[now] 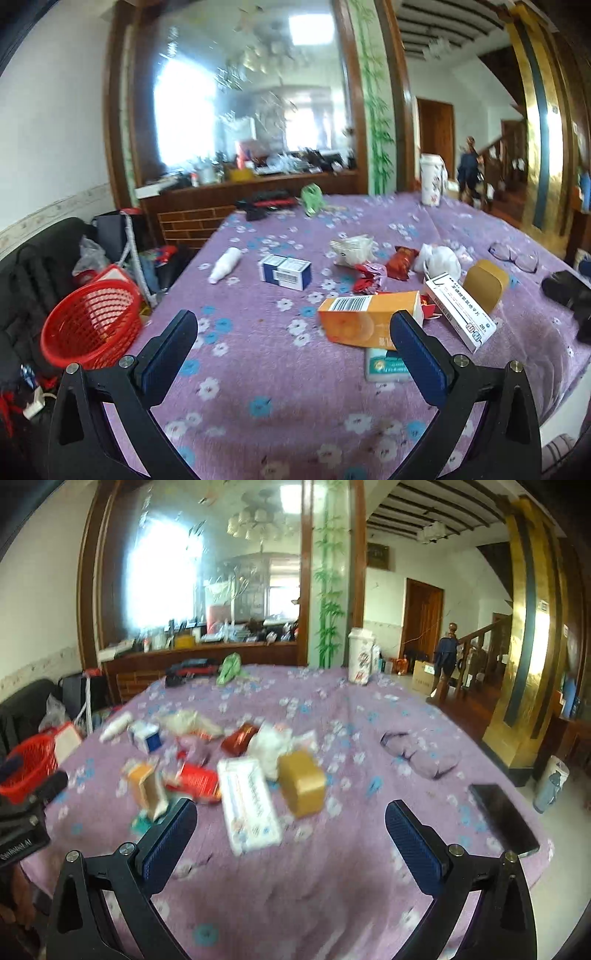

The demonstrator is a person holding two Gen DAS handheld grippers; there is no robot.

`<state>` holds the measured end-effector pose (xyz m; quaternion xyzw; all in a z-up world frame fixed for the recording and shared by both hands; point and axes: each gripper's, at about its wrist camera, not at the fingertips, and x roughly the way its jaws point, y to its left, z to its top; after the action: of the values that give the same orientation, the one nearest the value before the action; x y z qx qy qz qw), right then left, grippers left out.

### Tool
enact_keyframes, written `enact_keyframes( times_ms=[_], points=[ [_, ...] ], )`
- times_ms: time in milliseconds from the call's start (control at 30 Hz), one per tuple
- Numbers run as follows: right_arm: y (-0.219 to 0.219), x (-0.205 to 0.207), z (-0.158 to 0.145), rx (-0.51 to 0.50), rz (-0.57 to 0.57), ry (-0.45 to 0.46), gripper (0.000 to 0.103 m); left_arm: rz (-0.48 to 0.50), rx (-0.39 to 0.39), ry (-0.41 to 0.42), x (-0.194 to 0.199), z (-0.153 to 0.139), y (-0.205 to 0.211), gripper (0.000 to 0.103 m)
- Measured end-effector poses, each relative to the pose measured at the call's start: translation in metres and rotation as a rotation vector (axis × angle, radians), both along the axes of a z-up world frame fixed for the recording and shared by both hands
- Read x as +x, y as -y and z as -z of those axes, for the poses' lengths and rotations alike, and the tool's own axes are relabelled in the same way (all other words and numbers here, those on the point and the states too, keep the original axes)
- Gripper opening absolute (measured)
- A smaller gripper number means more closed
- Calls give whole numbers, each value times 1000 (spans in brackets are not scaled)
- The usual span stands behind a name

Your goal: Collect trash

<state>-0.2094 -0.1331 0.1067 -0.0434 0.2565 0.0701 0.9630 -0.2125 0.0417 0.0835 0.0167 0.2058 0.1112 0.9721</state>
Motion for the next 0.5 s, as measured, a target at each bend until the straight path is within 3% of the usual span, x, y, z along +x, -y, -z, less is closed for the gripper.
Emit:
enact_keyframes(
  times_ms=[167,500],
  points=[
    [-8,-10,9,-21,-53,-23,103,5,29,16,-15,6,4,103],
    [-5,-9,10,-47,-13,-20,103,17,56,-8,-12,13,19,103]
  ],
)
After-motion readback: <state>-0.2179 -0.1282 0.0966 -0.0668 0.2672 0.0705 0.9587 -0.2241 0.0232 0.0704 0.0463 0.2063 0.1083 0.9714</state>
